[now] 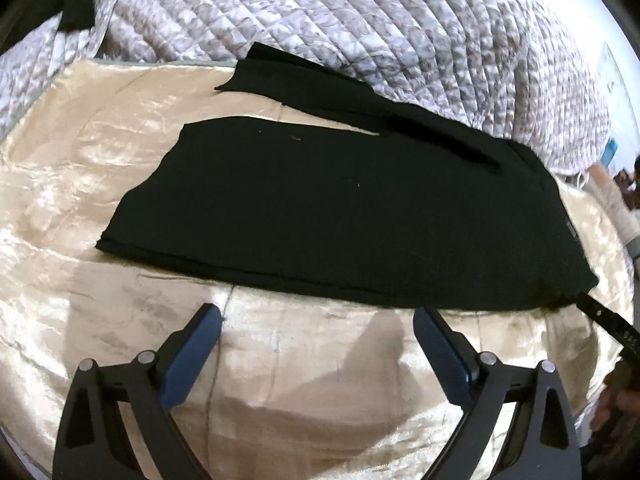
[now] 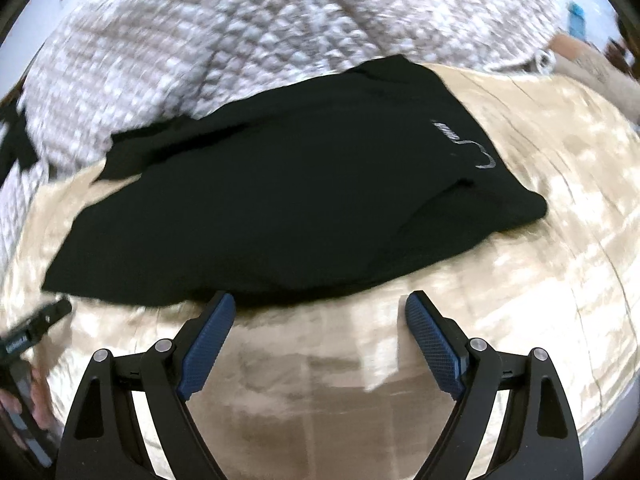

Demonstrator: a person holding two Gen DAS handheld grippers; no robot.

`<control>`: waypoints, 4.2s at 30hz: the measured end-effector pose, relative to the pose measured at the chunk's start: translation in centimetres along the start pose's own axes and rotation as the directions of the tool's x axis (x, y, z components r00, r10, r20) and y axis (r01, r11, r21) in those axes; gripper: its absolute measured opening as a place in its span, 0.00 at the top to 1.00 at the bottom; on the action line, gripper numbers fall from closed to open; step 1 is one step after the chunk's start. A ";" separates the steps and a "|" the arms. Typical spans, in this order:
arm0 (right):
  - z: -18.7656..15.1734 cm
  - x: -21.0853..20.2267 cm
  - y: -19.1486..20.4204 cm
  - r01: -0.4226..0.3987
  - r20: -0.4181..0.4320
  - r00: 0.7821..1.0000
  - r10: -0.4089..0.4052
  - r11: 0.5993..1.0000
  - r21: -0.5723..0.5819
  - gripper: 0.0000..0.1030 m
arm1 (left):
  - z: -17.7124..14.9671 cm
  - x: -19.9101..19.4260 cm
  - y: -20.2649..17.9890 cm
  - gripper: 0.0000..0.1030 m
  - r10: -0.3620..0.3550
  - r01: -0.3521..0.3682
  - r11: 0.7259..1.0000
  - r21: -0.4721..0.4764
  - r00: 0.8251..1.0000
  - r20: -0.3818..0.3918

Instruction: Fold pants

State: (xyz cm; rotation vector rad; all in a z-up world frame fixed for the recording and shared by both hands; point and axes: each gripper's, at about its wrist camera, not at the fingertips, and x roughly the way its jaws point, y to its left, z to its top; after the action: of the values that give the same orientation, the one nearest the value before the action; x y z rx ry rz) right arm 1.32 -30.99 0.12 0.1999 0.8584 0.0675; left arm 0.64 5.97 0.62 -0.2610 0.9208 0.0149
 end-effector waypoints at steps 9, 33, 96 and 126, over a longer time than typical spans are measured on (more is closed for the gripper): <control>1.7 0.7 -5.0 -0.109 0.060 0.994 0.096 0.960 0.259 0.27 | 1.4 0.6 2.1 0.06 -0.054 0.056 0.994 -0.099 0.998 0.027; 5.3 1.8 -10.9 -0.198 0.164 0.977 0.136 0.867 0.457 0.95 | 4.5 0.3 5.1 0.96 0.058 -0.033 0.979 -0.201 0.991 0.119; 1.4 -0.3 0.9 -0.053 -0.090 0.995 0.037 0.981 -0.185 0.52 | 0.2 -0.4 -3.1 0.57 0.095 -0.096 0.981 0.169 0.995 0.012; 3.9 0.6 2.0 -0.147 -0.118 0.985 0.126 0.971 -0.186 0.40 | 3.1 0.2 -6.3 0.49 0.009 -0.005 0.964 0.265 1.000 -0.014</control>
State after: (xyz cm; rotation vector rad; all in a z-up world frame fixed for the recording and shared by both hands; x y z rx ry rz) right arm 4.68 -29.56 2.52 0.0720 0.9370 0.2923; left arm 3.99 0.54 3.59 -0.0089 0.9272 -0.1031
